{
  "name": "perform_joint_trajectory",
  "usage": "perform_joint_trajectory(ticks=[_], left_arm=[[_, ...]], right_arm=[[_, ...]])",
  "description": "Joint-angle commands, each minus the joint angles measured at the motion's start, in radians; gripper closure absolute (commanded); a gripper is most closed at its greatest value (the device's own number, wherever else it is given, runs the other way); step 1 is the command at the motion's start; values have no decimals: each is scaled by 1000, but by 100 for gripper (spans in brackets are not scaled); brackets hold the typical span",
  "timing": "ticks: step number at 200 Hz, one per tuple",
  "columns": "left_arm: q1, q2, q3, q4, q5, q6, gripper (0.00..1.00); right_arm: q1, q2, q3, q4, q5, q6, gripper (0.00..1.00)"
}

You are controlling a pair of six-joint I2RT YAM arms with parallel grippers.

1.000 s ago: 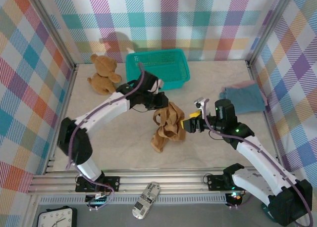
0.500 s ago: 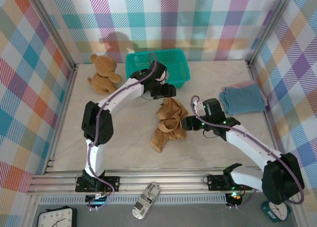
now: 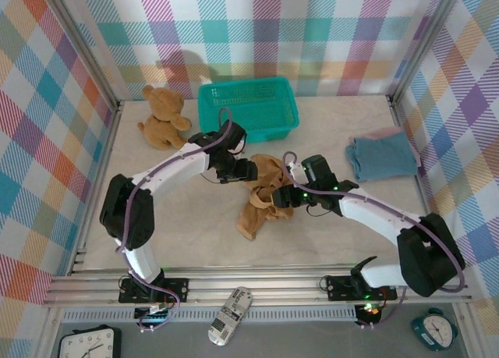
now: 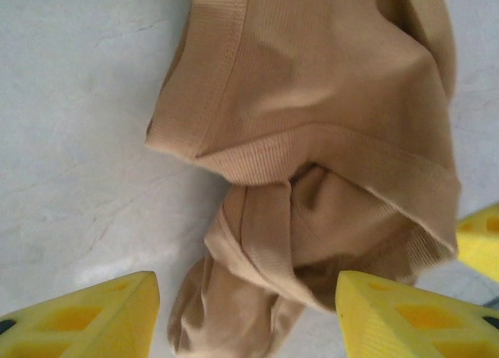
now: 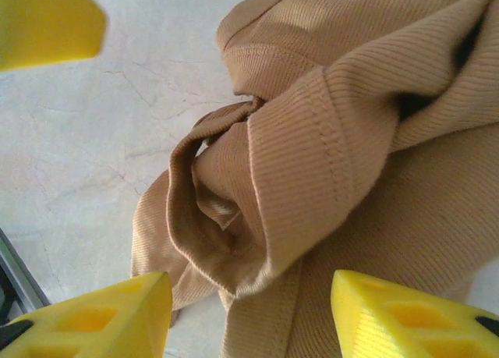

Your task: Fold and stack the tank tops

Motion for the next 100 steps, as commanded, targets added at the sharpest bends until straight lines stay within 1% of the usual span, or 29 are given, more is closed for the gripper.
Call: perform_joint_trajectory(ticks=[1,10,22,38,62,85,100], left_arm=[[26,63,0,121,4,27,40],[29,101,22,110,-1,50,40],[34,143,44,96,-20,77,41],[43,177,43,104,-46,101,41],[62,213,35,136,-49,108,43],[65,243,44,187,24,81,47],[65,261,44,202,45,66,51]], right_arm=[[17,66,62,47,1,35,45],[23,90,69,50,20,43,47],[23,114,75,63,22,51,52],[25,133,89,40,47,52,63],[23,127,101,9,76,38,78],[24,123,105,-15,75,37,83],[24,112,103,-33,87,32,85]])
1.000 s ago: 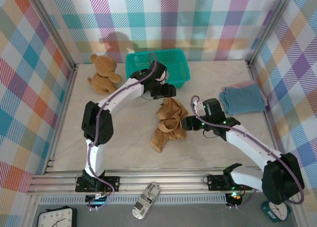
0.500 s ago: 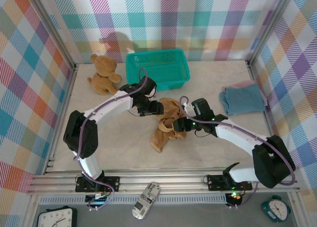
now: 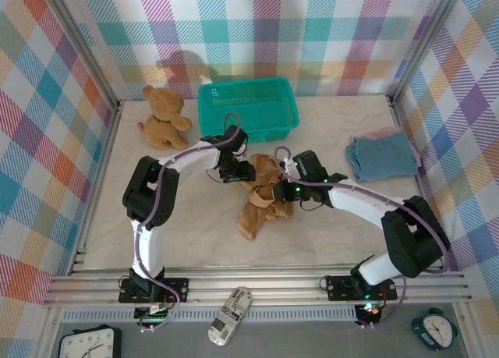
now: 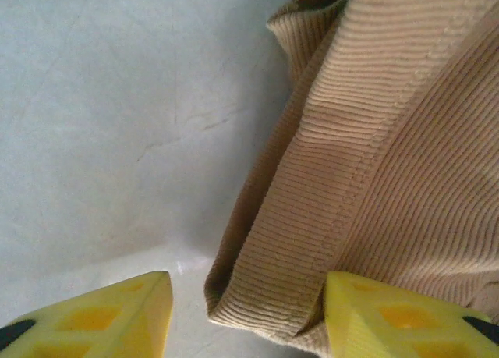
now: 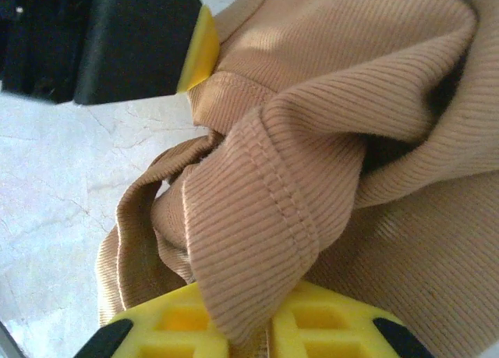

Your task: Fold and stack the tank tops

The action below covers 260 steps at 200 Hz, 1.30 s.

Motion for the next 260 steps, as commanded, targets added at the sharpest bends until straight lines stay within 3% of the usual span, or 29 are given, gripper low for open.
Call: perform_joint_trajectory(ticks=[1,41,63,80,122,164,210,260], left_arm=[[7,31,27,55,54,-10,51],[5,59,45,58,121,-25,72],[7,47,66,4,101,9,91],[11,19,119,-79,64,47,100],[29,-143,322,-276,-79,101,100],[51,-260,591,-381,-198,153,100],[60,-227,919,-401,-267,215,100],[69,-105,1180,-331,-211,213,100]], right_arm=[[5,-16,27,-44,21,-9,85],[5,-47,20,-73,26,-13,90],[3,-90,35,-124,56,-35,91],[-5,-131,60,-194,83,-71,92],[-69,-258,182,-398,150,-255,93],[-188,-291,439,-517,129,-476,94],[-295,-231,766,-616,70,-626,94],[-322,-210,991,-674,72,-733,94]])
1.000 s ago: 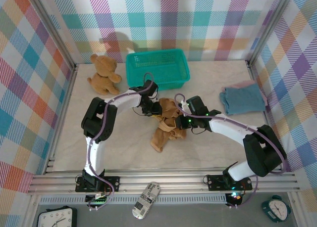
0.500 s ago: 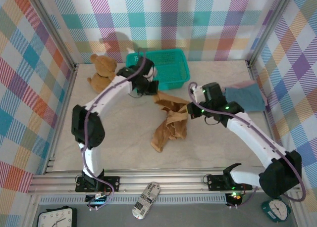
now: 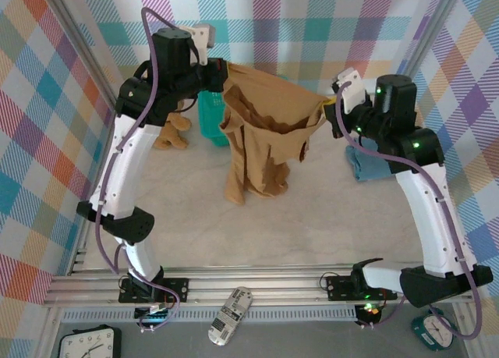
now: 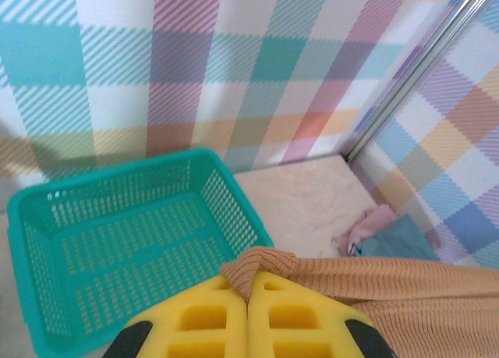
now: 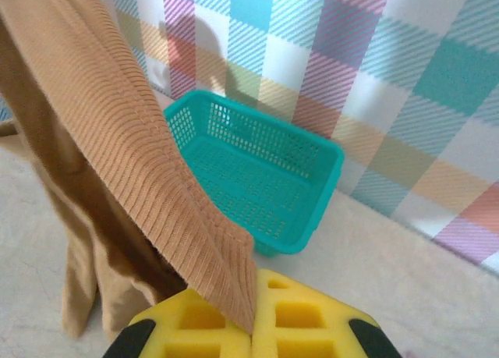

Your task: Fold and stack the tank tops

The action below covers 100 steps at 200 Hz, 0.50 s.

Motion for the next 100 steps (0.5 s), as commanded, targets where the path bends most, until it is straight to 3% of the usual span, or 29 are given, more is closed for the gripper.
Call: perform_joint_trajectory(ticks=[1,18,45,73,100], left_arm=[[24,88,127,17,-2,19,100],[24,139,198,56,73,5,100],[26,178,211,92,132,-20,100],[46,211,207,-7,193,-2,100],[115,207,89,-135,272,32,100]], right_arm=[[-18,7,99,-76,0,-91,94],[-18,2,162,-103,-30,-114,94],[4,-18,154,-127,-267,-90,94],[221,-37,-18,-101,-329,-38,94],[471,-4,-226,103,-326,119,93]])
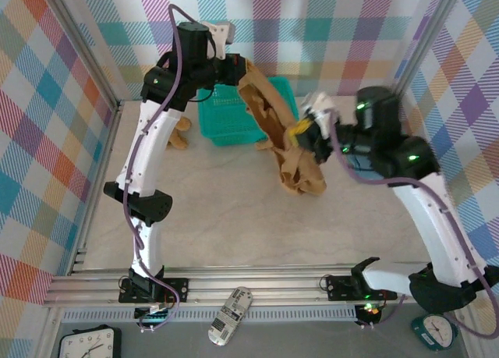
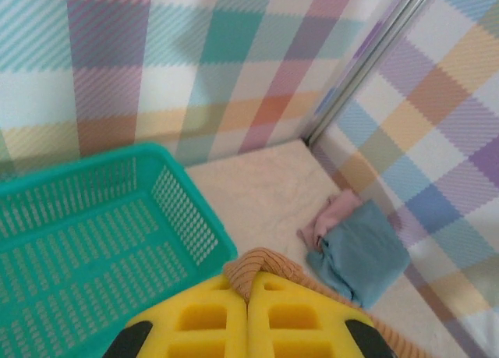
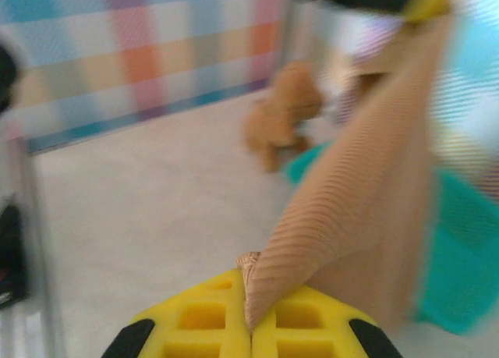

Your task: Fold and stack the tank tops

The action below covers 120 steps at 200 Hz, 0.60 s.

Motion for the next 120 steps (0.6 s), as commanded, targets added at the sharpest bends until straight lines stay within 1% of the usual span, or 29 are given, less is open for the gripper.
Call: perform_joint_trajectory(ticks=[1,11,18,23,37,45,56,71,90,103,111,116,120], left_arm=[[81,-11,-88,-112,68,36,100],[107,-39,-184,-135,67,83,100],[119,-59,-259,-152,36,123,100],[125,-74,-313,-157,10,141,100],[149,-113,-470,-151,-14,174,100],[163,-130,-555,-140,-40,181,100],[185,-152,-656,-126,-62,194,100],[202,-172,-765,-106,-132,212,100],[226,-175,-842,-109,-224,229,100],[243,-175,-886,-99,-294,232,100],[253,-171,-899,-100,-328,235,100],[256,-168,-903,-104,-341,235,97],[258,-166,-904,-107,-356,232,92]], right_arm=[[174,45,-147,145,-79,142,93],[264,91,-206,258,-80,199,93],[324,134,-239,332,-76,223,93],[358,172,-255,380,-73,269,93],[429,289,-274,521,-100,329,93],[465,367,-260,560,-114,335,93],[496,463,-223,599,-148,345,92],[521,586,-171,646,-188,359,92],[539,713,-96,684,-245,377,91],[547,773,-35,627,-267,350,83],[545,780,-30,621,-264,345,74],[541,776,-31,612,-256,336,66],[534,769,-32,596,-250,330,60]])
